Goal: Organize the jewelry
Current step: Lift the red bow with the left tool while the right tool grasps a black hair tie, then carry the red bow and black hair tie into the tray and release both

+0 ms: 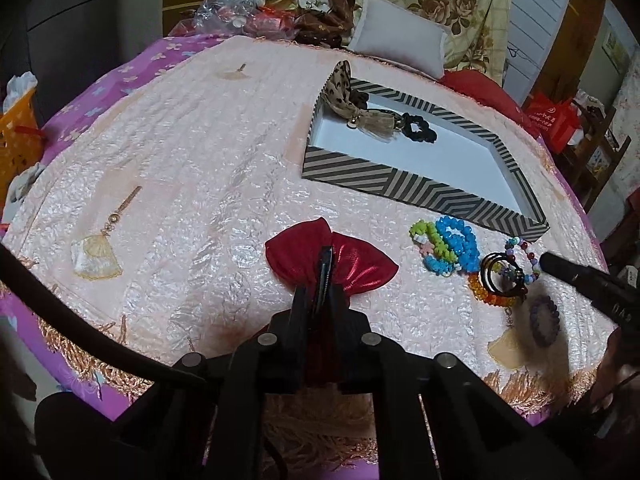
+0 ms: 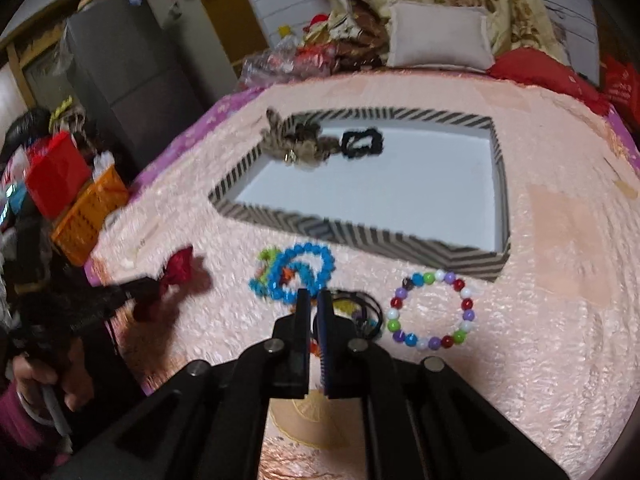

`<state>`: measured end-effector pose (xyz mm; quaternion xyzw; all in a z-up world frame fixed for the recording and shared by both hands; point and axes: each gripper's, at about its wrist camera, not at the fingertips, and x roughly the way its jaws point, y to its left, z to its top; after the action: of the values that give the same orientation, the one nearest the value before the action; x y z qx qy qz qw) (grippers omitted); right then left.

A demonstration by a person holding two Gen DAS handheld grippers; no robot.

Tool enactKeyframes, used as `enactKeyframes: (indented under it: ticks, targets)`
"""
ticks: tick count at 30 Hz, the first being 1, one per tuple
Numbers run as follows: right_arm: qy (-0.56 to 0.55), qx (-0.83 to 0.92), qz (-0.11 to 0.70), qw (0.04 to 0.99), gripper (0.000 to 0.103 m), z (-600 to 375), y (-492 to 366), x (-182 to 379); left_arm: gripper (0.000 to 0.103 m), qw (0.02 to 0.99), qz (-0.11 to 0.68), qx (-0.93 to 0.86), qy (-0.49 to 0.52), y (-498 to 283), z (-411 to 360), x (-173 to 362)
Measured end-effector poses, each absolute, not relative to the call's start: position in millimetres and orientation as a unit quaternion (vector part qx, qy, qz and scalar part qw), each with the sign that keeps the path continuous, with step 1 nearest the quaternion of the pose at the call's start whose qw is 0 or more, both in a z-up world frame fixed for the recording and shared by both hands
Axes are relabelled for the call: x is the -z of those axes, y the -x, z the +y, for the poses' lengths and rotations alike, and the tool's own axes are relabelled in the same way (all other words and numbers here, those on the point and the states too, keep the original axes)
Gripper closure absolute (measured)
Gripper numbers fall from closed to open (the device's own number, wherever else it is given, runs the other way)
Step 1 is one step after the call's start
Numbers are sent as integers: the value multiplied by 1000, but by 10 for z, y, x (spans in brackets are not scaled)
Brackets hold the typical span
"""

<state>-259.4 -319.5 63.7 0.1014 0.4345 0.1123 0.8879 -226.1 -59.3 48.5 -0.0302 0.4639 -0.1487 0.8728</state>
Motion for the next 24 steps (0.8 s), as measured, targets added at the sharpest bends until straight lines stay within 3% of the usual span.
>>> enactKeyframes:
  ticks: [5, 15, 19, 23, 24]
  targets:
    - [-81, -96, 465, 877, 86, -3074, 2479, -382, 99, 869, 473, 144, 27, 2255, -613, -412]
    - [-28, -82, 499, 862, 85, -2942, 2300, -213, 99, 864, 484, 139, 18, 2215, -668, -308]
    - [-19, -85, 500, 862, 77, -2884, 2263, -206, 99, 863, 487, 135, 18, 2193, -680, -275]
    - [-32, -93, 493, 864, 79, -2896, 2263, -201, 98, 864, 486, 131, 14, 2193, -710, -258]
    - [-41, -99, 492, 864, 95, -2910, 2267, -191, 97, 864, 487, 130, 13, 2189, -717, -252]
